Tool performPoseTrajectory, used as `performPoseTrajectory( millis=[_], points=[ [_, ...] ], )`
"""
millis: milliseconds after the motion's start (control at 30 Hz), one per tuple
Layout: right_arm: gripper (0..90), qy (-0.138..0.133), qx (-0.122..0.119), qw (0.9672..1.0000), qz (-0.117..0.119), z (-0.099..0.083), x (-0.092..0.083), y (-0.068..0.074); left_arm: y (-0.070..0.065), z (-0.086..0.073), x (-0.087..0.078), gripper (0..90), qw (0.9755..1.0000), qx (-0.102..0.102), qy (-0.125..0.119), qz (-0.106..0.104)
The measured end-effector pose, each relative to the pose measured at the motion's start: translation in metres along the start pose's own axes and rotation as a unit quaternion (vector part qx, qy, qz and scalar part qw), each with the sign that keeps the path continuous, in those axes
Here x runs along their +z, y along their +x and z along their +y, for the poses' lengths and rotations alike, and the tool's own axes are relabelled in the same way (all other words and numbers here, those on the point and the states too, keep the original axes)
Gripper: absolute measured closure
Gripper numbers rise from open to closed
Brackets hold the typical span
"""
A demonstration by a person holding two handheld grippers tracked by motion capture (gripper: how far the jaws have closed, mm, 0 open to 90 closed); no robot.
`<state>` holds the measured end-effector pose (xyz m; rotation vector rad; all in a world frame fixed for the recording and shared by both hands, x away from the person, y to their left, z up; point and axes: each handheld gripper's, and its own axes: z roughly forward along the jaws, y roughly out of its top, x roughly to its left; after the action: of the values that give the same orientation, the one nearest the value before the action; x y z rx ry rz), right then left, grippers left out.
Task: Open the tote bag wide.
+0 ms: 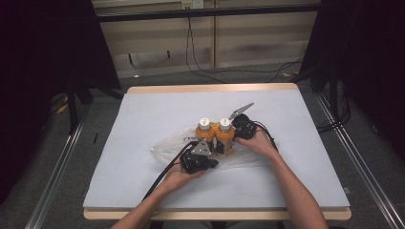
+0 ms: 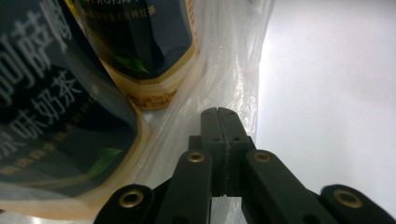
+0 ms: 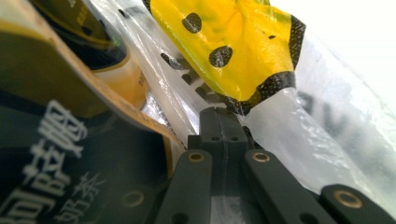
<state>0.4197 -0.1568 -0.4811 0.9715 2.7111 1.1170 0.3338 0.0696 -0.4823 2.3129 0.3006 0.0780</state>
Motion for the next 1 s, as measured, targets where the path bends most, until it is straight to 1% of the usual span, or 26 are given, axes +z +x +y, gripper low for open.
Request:
performPoseTrajectory(
  millis=[33, 67, 100, 133, 167, 200, 233, 267, 300, 333, 400, 433, 467, 500, 567, 633, 667, 700, 733, 800, 833, 933, 967, 1000],
  points=[
    [90.0, -0.002, 0.001, 1.0000, -0.003, 0.000, 0.000, 0.000, -0.001, 0.000, 0.000, 90.0, 1.0000, 0.001, 0.001, 0.000],
    [90.0, -0.002, -0.001, 1.0000, -0.004, 0.000, 0.001, -0.001, -0.003, 0.001, 0.000, 90.0, 1.0000, 0.003, 0.009, 0.000],
    [90.0, -0.002, 0.002, 1.0000, -0.004, 0.001, 0.001, -0.002, -0.004, 0.001, 0.000, 90.0, 0.9999, 0.001, 0.008, -0.006],
    [90.0, -0.005, 0.008, 1.0000, -0.003, 0.001, 0.001, -0.002, -0.005, 0.000, 0.001, 90.0, 1.0000, -0.001, 0.000, -0.009],
    [90.0, -0.005, 0.008, 0.9999, -0.004, 0.001, 0.002, -0.003, -0.005, 0.001, -0.001, 90.0, 0.9999, 0.004, 0.014, -0.008],
    [90.0, -0.006, 0.011, 0.9999, -0.005, 0.001, 0.002, -0.004, -0.005, 0.001, -0.001, 90.0, 0.9998, 0.001, 0.016, -0.011],
    [90.0, -0.007, 0.011, 0.9999, -0.005, 0.002, 0.002, -0.005, -0.005, 0.001, 0.000, 90.0, 0.9998, 0.003, 0.010, -0.016],
    [90.0, -0.004, 0.011, 0.9999, -0.008, 0.003, 0.002, -0.005, -0.006, 0.001, 0.000, 90.0, 0.9998, 0.005, 0.012, -0.011],
    [90.0, -0.006, 0.010, 0.9999, -0.011, 0.003, 0.003, -0.005, -0.007, 0.002, 0.000, 90.0, 0.9998, 0.013, 0.011, -0.011],
    [90.0, -0.002, 0.005, 0.9999, -0.016, 0.005, 0.003, -0.005, -0.008, 0.002, 0.000, 90.0, 0.9998, 0.012, 0.014, -0.010],
    [90.0, 0.000, 0.002, 0.9997, -0.023, 0.007, 0.004, -0.006, -0.009, 0.003, 0.000, 90.0, 0.9997, 0.016, 0.019, -0.008],
    [90.0, -0.001, 0.006, 0.9997, -0.022, 0.007, 0.005, -0.006, -0.010, 0.002, 0.000, 90.0, 0.9996, 0.021, 0.017, -0.009],
    [90.0, -0.004, 0.009, 0.9997, -0.024, 0.008, 0.005, -0.007, -0.011, 0.002, -0.001, 90.0, 0.9996, 0.021, 0.019, -0.010],
    [90.0, -0.004, 0.005, 0.9996, -0.026, 0.008, 0.006, -0.008, -0.011, 0.002, -0.001, 90.0, 0.9995, 0.021, 0.020, -0.012],
    [90.0, -0.010, 0.014, 0.9995, -0.027, 0.008, 0.006, -0.010, -0.011, 0.001, -0.001, 90.0, 0.9996, 0.017, 0.018, -0.017],
    [90.0, -0.012, 0.016, 0.9993, -0.030, 0.009, 0.007, -0.011, -0.011, 0.001, -0.001, 90.0, 0.9995, 0.017, 0.018, -0.018],
    [90.0, -0.010, 0.016, 0.9991, -0.039, 0.010, 0.007, -0.011, -0.011, 0.002, -0.001, 90.0, 0.9995, 0.016, 0.019, -0.018],
    [90.0, -0.010, 0.012, 0.9990, -0.042, 0.011, 0.008, -0.011, -0.012, 0.002, -0.002, 90.0, 0.9995, 0.018, 0.021, -0.018],
    [90.0, -0.007, 0.010, 0.9987, -0.050, 0.012, 0.009, -0.010, -0.012, 0.001, -0.001, 90.0, 0.9995, 0.016, 0.015, -0.021],
    [90.0, -0.006, 0.007, 0.9981, -0.060, 0.015, 0.010, -0.010, -0.012, 0.001, -0.002, 90.0, 0.9994, 0.018, 0.017, -0.022],
    [90.0, -0.008, 0.008, 0.9981, -0.061, 0.015, 0.011, -0.010, -0.012, 0.001, -0.002, 90.0, 0.9994, 0.016, 0.019, -0.025],
    [90.0, -0.012, 0.010, 0.9975, -0.069, 0.016, 0.012, -0.013, -0.012, 0.001, -0.002, 90.0, 0.9993, 0.020, 0.018, -0.025],
    [90.0, -0.013, 0.014, 0.9972, -0.072, 0.017, 0.013, -0.013, -0.013, 0.000, -0.002, 90.0, 0.9993, 0.018, 0.017, -0.026],
    [90.0, -0.015, 0.009, 0.9970, -0.075, 0.017, 0.013, -0.013, -0.013, 0.000, -0.002, 90.0, 0.9993, 0.017, 0.017, -0.027]
  ],
)
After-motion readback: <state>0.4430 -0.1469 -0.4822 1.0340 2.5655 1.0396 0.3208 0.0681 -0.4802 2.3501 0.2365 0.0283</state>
